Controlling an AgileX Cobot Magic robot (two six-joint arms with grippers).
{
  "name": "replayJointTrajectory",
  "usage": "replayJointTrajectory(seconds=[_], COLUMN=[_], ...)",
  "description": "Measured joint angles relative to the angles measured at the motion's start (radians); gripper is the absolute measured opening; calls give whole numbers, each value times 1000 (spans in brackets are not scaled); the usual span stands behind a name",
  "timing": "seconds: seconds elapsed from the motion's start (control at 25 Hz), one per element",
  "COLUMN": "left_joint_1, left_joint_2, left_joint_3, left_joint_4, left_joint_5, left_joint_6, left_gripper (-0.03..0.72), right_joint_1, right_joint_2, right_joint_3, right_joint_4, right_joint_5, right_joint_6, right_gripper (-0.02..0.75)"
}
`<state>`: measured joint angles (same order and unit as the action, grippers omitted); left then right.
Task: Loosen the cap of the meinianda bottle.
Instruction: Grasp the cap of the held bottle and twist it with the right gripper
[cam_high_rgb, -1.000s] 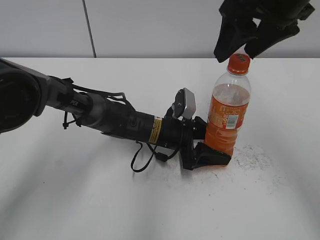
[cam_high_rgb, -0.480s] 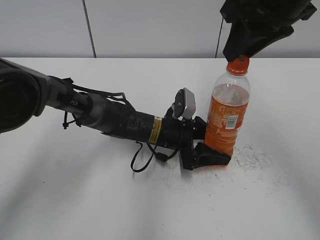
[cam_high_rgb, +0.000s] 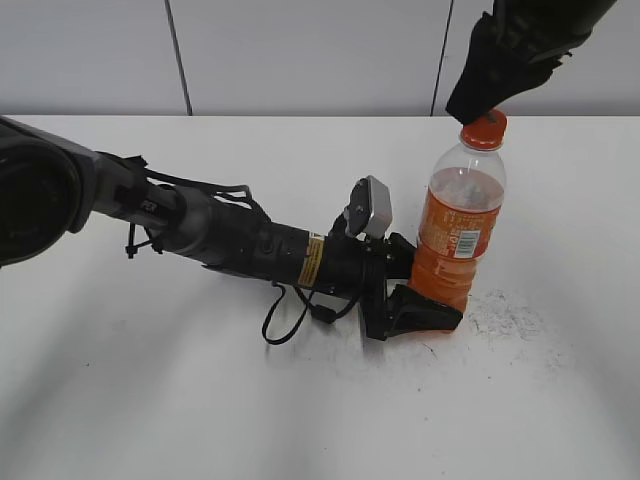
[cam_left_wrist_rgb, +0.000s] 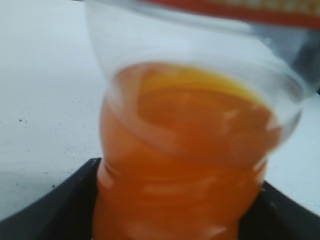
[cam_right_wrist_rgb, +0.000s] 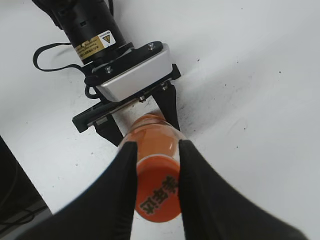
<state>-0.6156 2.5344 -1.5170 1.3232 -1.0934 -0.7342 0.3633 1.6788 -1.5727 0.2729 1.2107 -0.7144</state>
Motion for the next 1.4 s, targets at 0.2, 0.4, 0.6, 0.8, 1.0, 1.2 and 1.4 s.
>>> replayJointTrajectory(seconds=[0.2, 0.4, 0.6, 0.8, 1.0, 1.2, 1.4], left_joint_1=[0, 0, 0, 0, 0, 0, 0], left_joint_2=[0, 0, 0, 0, 0, 0, 0], left_joint_3=[0, 0, 0, 0, 0, 0, -2], left_joint_4=[0, 0, 0, 0, 0, 4, 8], left_joint_5=[0, 0, 0, 0, 0, 1, 1], left_joint_6=[0, 0, 0, 0, 0, 2, 3], left_gripper=[564, 564, 564, 564, 564, 564, 564], right_joint_1=[0, 0, 0, 0, 0, 0, 0], right_joint_2=[0, 0, 5, 9, 8, 3, -1], right_joint_3=[0, 0, 13, 14, 14, 14, 14], right_joint_4=[3, 3, 3, -6, -20, 1, 6], right_joint_5=[2, 2, 5, 5, 5, 13, 19], right_joint_6=[170, 532, 615, 619, 443, -145, -255], right_gripper=[333, 624, 543, 312, 265, 265, 265])
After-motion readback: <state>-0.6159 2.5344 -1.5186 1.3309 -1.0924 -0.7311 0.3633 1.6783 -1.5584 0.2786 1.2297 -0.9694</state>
